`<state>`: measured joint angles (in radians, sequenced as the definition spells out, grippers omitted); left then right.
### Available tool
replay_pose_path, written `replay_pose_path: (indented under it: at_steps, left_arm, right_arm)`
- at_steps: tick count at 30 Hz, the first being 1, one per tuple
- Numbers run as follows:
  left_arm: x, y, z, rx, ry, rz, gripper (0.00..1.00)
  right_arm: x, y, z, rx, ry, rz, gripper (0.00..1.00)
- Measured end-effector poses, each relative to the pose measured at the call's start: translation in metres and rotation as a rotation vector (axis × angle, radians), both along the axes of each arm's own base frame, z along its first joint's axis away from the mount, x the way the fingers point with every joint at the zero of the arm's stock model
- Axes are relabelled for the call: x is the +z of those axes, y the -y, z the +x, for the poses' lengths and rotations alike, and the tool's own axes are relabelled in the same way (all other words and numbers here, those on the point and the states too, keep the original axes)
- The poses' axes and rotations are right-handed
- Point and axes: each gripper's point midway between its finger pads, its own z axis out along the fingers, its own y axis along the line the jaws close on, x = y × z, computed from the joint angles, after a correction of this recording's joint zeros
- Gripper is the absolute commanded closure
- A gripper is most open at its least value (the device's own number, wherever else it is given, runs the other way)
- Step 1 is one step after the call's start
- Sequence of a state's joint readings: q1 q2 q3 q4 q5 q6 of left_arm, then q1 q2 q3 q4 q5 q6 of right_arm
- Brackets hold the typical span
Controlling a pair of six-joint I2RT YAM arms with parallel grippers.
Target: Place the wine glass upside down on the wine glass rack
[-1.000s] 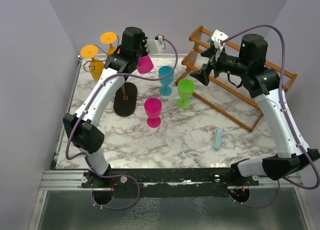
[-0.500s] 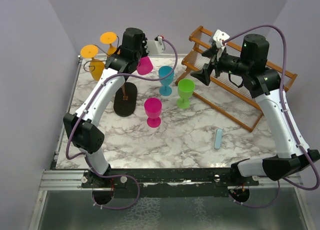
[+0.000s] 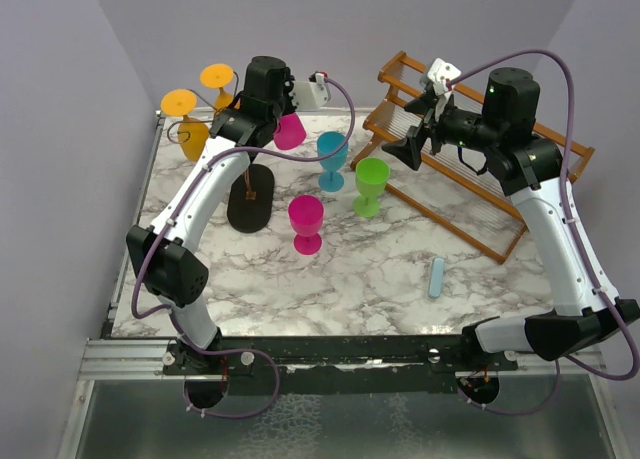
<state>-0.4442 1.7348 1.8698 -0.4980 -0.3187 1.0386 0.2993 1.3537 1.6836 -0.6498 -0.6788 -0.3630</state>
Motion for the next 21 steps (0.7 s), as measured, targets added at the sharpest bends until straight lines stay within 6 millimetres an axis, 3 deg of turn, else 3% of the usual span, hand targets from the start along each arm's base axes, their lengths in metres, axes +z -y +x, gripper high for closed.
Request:
replay_pose_path:
  at_steps: [8,18,21]
  left_arm:
    - [0.007,-0.003,-0.007,0.000,0.003,-0.003,0.94]
    - [-0.001,-0.007,-0.012,0.003,-0.034,0.011,0.91]
    - [-0.002,-0.008,-0.012,0.005,-0.039,0.014,0.84]
  right_arm:
    - [0.000,-0.001,-0.001,0.006,-0.001,0.002,0.02]
    - [0.000,-0.001,-0.002,0.011,-0.002,0.004,0.02]
    - [0.000,-0.001,-0.002,0.010,-0.003,0.005,0.02]
